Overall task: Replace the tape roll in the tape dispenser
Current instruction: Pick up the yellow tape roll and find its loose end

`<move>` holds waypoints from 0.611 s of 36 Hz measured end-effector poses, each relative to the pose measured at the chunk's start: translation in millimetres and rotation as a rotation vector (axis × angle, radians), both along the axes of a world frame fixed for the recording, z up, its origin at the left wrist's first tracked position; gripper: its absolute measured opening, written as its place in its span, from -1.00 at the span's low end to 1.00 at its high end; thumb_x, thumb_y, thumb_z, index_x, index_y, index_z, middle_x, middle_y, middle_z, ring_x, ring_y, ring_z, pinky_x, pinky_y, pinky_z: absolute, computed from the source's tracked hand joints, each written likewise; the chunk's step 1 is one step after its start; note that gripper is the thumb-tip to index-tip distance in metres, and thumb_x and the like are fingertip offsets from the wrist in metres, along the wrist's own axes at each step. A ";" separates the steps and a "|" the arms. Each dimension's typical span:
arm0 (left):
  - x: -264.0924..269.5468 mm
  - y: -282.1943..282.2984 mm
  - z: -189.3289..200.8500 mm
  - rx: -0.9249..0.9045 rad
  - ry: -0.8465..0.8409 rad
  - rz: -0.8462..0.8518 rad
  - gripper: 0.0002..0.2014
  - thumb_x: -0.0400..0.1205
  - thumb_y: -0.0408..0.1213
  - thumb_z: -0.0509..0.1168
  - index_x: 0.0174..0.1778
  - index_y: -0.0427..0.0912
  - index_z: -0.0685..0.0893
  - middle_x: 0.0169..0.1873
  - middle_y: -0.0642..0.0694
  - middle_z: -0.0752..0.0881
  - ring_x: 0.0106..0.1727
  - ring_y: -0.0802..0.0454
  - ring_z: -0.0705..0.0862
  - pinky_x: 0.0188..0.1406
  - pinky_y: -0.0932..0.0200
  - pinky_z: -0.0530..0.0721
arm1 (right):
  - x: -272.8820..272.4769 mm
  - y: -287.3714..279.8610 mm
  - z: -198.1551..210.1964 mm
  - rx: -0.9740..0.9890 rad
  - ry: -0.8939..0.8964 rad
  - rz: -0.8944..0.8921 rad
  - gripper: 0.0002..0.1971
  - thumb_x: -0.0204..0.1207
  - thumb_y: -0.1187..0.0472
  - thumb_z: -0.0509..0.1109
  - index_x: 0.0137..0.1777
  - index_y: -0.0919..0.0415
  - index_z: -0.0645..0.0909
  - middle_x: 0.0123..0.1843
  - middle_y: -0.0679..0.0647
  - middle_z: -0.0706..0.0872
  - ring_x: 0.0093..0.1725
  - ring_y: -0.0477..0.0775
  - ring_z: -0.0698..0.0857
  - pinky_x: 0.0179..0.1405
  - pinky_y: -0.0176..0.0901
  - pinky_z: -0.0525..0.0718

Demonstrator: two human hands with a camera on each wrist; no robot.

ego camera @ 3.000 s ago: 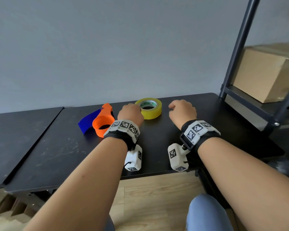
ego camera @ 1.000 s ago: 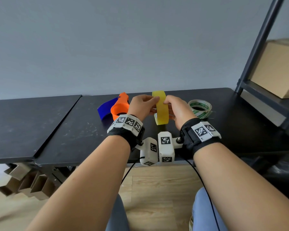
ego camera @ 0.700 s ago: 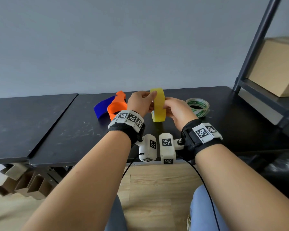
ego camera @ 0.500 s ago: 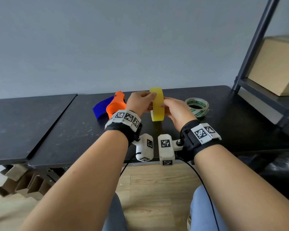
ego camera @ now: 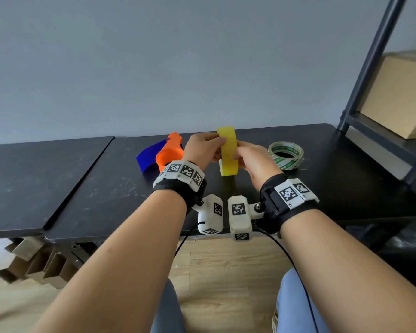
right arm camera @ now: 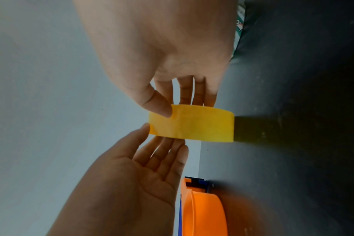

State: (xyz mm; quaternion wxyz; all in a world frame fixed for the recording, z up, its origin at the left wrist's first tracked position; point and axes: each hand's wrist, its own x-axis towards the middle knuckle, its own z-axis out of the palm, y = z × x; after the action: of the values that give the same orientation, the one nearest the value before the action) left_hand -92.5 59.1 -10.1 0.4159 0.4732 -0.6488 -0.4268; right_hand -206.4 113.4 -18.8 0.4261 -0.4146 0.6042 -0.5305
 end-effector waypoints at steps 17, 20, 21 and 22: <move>0.7 2.6 -2.7 0.003 -0.020 0.012 -0.57 0.58 -0.33 0.35 0.40 -0.23 0.60 -0.02 -0.29 0.77 -0.29 0.03 0.73 -0.15 0.17 0.77 | -3.2 -3.2 -2.4 0.005 -0.085 -0.050 -0.84 0.44 0.26 0.31 -0.23 0.12 0.72 0.14 0.28 0.78 0.21 0.29 0.72 0.39 0.26 0.60; 1.8 4.8 -4.3 0.007 -0.016 0.004 -0.55 0.58 -0.31 0.35 0.43 -0.22 0.58 0.03 -0.32 0.78 -0.22 -0.02 0.75 -0.06 0.11 0.79 | -4.0 -5.1 -7.0 0.025 -0.108 -0.075 -0.87 0.33 0.12 0.36 -0.20 0.09 0.70 0.14 0.22 0.78 0.19 0.23 0.73 0.39 0.25 0.60; 2.1 5.1 -4.0 0.010 -0.011 0.002 -0.54 0.59 -0.31 0.36 0.44 -0.23 0.58 0.04 -0.32 0.78 -0.21 -0.03 0.75 -0.04 0.10 0.79 | -4.5 -6.0 -8.5 0.032 -0.114 -0.079 -0.82 0.27 0.09 0.36 -0.18 0.10 0.71 0.13 0.21 0.78 0.19 0.23 0.74 0.38 0.25 0.60; 2.1 5.0 -4.0 0.013 -0.007 0.000 -0.54 0.59 -0.32 0.36 0.44 -0.24 0.58 0.04 -0.33 0.77 -0.21 -0.03 0.75 -0.02 0.09 0.79 | -4.5 -6.2 -9.2 0.037 -0.118 -0.079 -0.78 0.23 0.07 0.36 -0.17 0.11 0.71 0.13 0.22 0.78 0.18 0.24 0.74 0.38 0.25 0.61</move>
State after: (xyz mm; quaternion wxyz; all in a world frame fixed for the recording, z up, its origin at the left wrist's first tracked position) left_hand -90.4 64.1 -14.1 0.4107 0.4773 -0.6475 -0.4292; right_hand -210.9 107.2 -28.0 0.4471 -0.3506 0.6036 -0.5593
